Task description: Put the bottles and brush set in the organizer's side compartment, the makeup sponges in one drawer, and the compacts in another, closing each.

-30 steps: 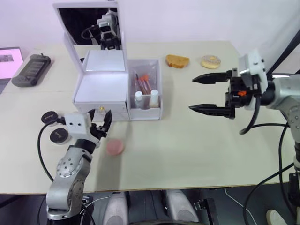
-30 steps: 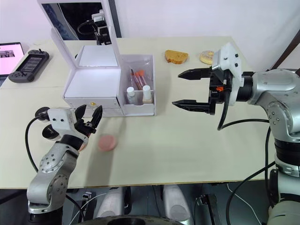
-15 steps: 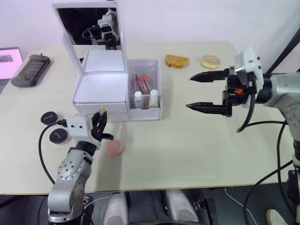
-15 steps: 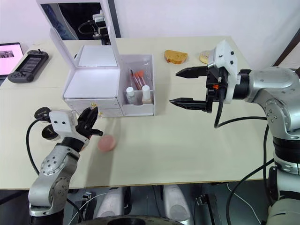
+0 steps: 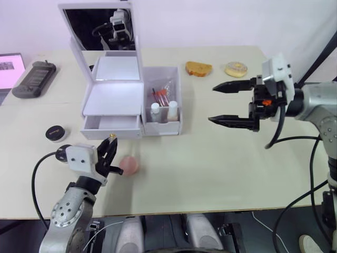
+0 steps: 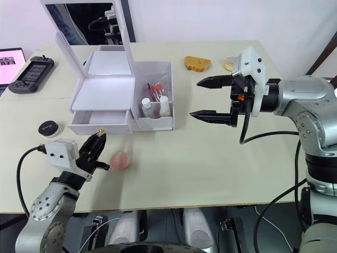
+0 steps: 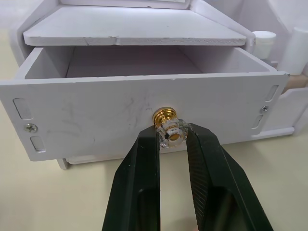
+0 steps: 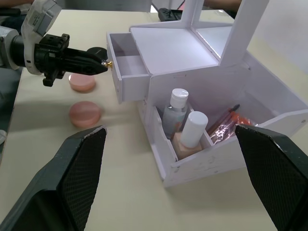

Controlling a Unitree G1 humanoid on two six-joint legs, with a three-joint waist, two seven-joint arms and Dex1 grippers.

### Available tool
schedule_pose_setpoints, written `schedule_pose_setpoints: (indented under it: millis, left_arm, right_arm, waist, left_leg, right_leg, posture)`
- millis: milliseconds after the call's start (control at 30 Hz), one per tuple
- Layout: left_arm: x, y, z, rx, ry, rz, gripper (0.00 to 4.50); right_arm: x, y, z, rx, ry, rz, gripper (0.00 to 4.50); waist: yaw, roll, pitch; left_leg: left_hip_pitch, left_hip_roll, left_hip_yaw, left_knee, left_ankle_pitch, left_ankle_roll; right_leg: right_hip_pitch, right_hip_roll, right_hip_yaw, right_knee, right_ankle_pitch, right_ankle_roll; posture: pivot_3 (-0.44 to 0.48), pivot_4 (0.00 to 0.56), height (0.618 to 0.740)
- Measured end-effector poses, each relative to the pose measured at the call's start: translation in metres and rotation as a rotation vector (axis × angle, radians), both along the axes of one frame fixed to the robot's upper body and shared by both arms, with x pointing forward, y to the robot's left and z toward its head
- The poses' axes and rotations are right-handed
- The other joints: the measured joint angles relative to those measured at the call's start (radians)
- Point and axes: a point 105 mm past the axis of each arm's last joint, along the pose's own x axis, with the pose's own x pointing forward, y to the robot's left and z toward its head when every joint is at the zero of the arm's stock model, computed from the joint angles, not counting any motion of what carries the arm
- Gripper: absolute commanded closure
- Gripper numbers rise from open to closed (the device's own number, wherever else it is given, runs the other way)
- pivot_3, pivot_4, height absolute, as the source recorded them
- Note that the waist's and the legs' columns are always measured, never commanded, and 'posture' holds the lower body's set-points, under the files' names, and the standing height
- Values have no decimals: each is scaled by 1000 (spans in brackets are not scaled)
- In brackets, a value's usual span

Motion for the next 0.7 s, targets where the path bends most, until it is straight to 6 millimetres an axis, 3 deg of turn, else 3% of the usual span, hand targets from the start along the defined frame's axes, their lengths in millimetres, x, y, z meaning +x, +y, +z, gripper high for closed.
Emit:
schedule_pose_setpoints:
  millis: [700]
  left_arm:
    - [-36, -2, -2, -25, 60, -32, 4230]
  right_arm:
    - [1, 2, -4, -1, 14, 0, 0]
  waist:
    - [-3, 0, 1]
  left_leg:
    - [-1, 0, 6, 0, -6, 10]
  right_leg:
    - [-2, 0, 5, -4, -1, 1]
  posture:
    - [0, 150, 740]
